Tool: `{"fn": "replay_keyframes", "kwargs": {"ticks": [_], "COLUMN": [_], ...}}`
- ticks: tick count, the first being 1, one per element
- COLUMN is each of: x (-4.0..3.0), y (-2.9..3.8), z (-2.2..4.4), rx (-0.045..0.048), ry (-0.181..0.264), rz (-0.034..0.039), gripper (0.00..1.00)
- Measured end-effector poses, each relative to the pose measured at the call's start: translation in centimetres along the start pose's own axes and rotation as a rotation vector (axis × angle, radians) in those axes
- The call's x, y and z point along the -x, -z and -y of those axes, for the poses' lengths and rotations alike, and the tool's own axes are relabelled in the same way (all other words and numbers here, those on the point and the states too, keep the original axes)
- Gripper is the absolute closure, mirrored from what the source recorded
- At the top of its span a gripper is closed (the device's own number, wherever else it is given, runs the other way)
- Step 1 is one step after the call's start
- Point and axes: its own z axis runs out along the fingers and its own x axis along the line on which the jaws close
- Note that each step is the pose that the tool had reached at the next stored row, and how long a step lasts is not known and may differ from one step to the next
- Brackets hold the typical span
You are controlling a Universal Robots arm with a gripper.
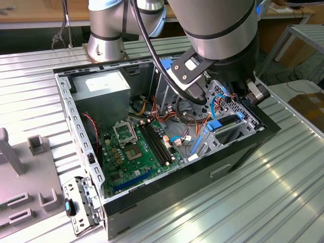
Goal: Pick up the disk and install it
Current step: 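Insert the disk into the insertion slot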
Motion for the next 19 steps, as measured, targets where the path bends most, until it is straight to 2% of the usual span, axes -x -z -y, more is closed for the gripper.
{"fn": "replay_keyframes", "kwargs": {"ticks": [1,2,3,4,5,6,7,8,9,11,13,14,15,17,19], "x": [0.00,0.00,0.02,0.06,0.08,0.10,0.13,0.15,0.16,0.19,0.25,0.27,0.29,0.34,0.39], "y": [0.00,0.00,0.04,0.12,0.15,0.16,0.16,0.15,0.13,0.06,-0.10,-0.14,-0.23,-0.39,-0.60], "z": [0.02,0.06,0.25,0.55,0.72,0.86,1.09,1.27,1.36,1.62,2.16,2.28,2.51,2.96,3.44], "rx": [0.0016,0.0047,0.0261,0.0635,0.0900,0.1112,0.1433,0.1678,0.1837,0.2256,0.3029,0.3203,0.3557,0.4205,0.4907], "ry": [0.000,0.000,0.000,0.001,0.001,0.001,0.001,0.002,0.002,0.002,0.002,0.002,0.003,0.003,0.003], "rz": [0.0001,0.0000,-0.0008,-0.0028,-0.0039,-0.0046,-0.0056,-0.0066,-0.0069,-0.0081,-0.0104,-0.0110,-0.0119,-0.0138,-0.0157], "gripper": [0.70,0.70,0.82,0.89,0.89,0.89,0.89,0.89,0.89,0.89,0.89,0.89,0.89,0.89,0.89]}}
